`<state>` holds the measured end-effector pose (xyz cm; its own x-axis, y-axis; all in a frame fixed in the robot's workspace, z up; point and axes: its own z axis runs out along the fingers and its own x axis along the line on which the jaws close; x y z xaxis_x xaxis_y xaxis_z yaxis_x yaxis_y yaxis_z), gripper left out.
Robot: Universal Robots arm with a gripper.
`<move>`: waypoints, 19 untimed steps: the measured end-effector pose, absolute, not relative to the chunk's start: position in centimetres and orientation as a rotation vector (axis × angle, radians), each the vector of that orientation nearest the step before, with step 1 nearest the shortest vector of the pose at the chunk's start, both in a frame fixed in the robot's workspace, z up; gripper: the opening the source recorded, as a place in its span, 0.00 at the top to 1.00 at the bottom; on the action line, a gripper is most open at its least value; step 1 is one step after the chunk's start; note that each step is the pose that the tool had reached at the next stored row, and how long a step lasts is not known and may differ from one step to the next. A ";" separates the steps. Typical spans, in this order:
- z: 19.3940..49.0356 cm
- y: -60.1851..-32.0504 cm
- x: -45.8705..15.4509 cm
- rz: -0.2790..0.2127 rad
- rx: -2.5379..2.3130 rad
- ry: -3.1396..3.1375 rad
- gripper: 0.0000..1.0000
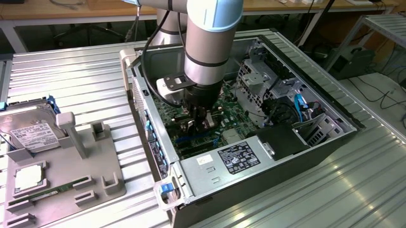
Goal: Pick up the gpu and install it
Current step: 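Insert the gpu into the slot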
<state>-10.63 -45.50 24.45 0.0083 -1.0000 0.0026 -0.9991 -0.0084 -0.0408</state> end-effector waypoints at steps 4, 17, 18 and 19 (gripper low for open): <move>24.4 -45.4 -10.6 -0.048 -2.212 2.192 0.72; 24.5 -45.4 -10.5 -0.069 -2.201 2.182 0.72; 24.5 -45.4 -10.6 -0.071 -2.200 2.182 0.72; 24.5 -45.4 -10.7 -0.072 -2.200 2.181 0.72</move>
<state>-10.67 -45.40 24.47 0.0085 -1.0000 0.0028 -0.9980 -0.0087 -0.0633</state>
